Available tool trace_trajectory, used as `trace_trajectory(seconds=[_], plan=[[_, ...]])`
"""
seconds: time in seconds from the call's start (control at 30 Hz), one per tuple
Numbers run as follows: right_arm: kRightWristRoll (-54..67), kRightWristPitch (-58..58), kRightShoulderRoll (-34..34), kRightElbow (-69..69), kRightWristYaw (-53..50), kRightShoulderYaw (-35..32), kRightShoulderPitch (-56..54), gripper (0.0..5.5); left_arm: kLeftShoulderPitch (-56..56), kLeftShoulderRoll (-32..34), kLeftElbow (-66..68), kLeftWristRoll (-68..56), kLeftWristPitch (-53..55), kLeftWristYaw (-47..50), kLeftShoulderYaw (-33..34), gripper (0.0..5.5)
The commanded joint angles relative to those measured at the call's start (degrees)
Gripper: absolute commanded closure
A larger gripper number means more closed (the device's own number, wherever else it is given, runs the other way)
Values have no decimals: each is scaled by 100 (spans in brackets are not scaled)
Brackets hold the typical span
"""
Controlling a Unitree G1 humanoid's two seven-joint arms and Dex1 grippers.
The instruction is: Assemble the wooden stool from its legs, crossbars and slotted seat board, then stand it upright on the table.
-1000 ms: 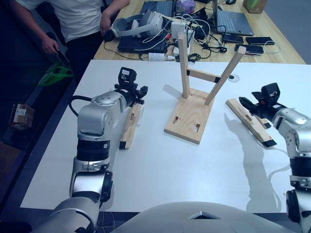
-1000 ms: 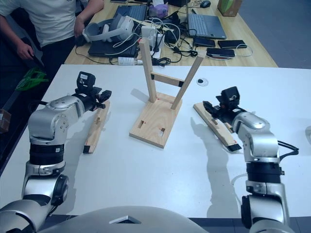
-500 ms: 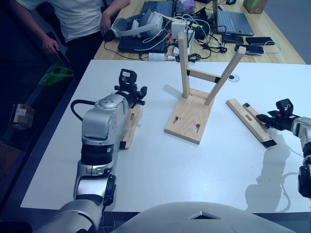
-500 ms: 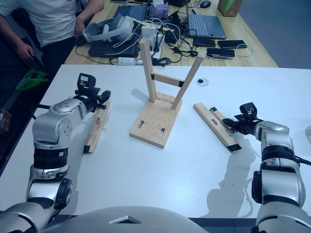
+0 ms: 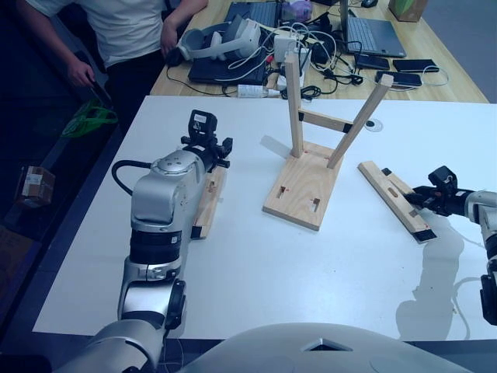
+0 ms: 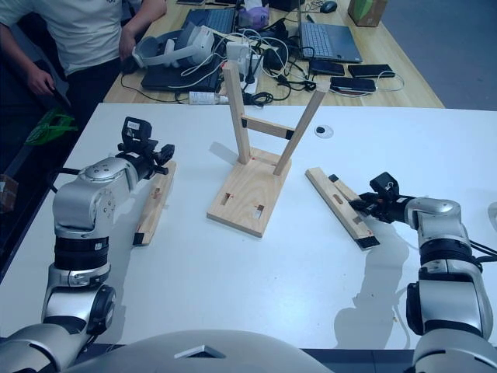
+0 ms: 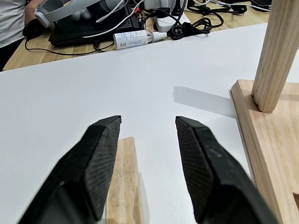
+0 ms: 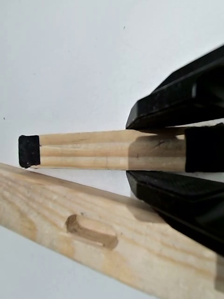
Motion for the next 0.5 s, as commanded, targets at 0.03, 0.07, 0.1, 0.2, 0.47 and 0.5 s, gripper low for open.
trace_trajectory(seconds=[0.03, 0.07, 0.1, 0.2, 0.47, 0.5], plan=[[-135, -80, 0, -11, -196, -8, 112, 421, -118, 124, 34, 172, -194, 13, -57, 332], [-80, -157, -2, -74, -359, -113, 70, 421, -169, 254, 42, 373, -523, 29, -174, 332], [7, -196, -1, -172, -515, -251, 12, 421, -224, 368, 19, 535, -816, 9, -277, 332], [852, 454, 37, -1528, -508, -954, -40, 422, -532, 665, -206, 1088, -1960, -8, -548, 332], [4578, 3656, 215, -5887, -696, -2349, -629, 422, -1759, 914, -79, 2368, -3938, 322, -883, 332], [4907, 3835, 326, -6071, -996, -2422, -886, 422, -1821, 1138, -30, 2749, -4358, 288, -1086, 332]])
